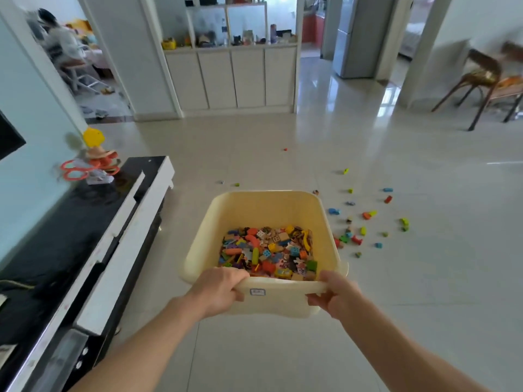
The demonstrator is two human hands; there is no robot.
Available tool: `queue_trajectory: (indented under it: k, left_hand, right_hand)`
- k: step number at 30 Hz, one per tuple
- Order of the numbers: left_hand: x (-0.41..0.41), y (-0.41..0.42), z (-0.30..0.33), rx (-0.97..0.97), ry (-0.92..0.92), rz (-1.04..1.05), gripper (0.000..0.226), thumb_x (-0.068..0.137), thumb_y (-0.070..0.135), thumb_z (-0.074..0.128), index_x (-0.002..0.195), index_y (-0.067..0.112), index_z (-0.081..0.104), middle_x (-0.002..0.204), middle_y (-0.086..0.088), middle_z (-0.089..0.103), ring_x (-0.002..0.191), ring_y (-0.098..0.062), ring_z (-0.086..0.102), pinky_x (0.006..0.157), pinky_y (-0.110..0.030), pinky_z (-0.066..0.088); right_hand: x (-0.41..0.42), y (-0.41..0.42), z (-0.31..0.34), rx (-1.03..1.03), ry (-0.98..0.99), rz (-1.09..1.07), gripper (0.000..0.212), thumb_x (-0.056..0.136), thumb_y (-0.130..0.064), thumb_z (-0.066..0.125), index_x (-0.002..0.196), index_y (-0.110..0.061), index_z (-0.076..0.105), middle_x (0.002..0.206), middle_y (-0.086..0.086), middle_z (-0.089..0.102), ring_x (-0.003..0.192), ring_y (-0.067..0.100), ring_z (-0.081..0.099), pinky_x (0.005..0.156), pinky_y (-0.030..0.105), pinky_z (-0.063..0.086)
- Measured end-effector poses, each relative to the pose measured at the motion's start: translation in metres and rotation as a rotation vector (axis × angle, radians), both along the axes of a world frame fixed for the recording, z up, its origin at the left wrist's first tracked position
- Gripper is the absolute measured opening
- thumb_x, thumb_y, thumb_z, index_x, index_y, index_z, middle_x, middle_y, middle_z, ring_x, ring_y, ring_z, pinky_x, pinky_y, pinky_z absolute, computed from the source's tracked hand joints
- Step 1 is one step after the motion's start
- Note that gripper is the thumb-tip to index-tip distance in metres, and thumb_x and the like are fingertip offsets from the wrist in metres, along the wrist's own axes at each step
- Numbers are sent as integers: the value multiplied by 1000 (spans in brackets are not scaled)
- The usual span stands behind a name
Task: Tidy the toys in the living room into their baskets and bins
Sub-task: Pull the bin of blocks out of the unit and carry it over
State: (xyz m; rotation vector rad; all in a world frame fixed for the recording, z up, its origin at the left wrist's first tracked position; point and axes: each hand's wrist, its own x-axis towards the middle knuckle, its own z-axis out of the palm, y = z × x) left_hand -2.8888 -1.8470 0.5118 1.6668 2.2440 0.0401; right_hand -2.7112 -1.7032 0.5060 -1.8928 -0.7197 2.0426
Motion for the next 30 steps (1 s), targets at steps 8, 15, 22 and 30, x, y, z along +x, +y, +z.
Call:
queue_trajectory:
  k: [8,15,22,30]
  left_hand:
    - [14,118,-1,-57,-22,90,21,87,28,60,107,21,58,105,4,64,97,-16,59,79,-29,42]
    - [-33,186,-7,-147,-43,192,25,87,28,60,110,22,58,106,4,63,96,-14,58,79,-26,43]
    - [-84,253,-16,-211,-67,307,27,85,24,61,112,20,58,109,1,63,99,-17,58,72,-24,38]
    - [-70,320,-41,-263,-76,638,33,85,29,62,116,21,55,110,4,63,98,-16,59,75,-23,38]
  right_hand:
    - [-4,138,-16,-18,10,81,29,79,4,61,99,1,40,111,26,53,95,42,59,30,39,47]
    - [-69,220,-23,-34,4,225,29,80,6,59,99,0,39,111,27,56,91,41,62,32,40,48]
    - [-136,293,-30,-50,-18,309,25,82,9,54,101,2,39,103,27,53,75,38,56,25,37,43]
    - [-186,382,-54,-54,39,536,27,84,4,59,104,0,42,80,17,50,66,31,55,22,34,42]
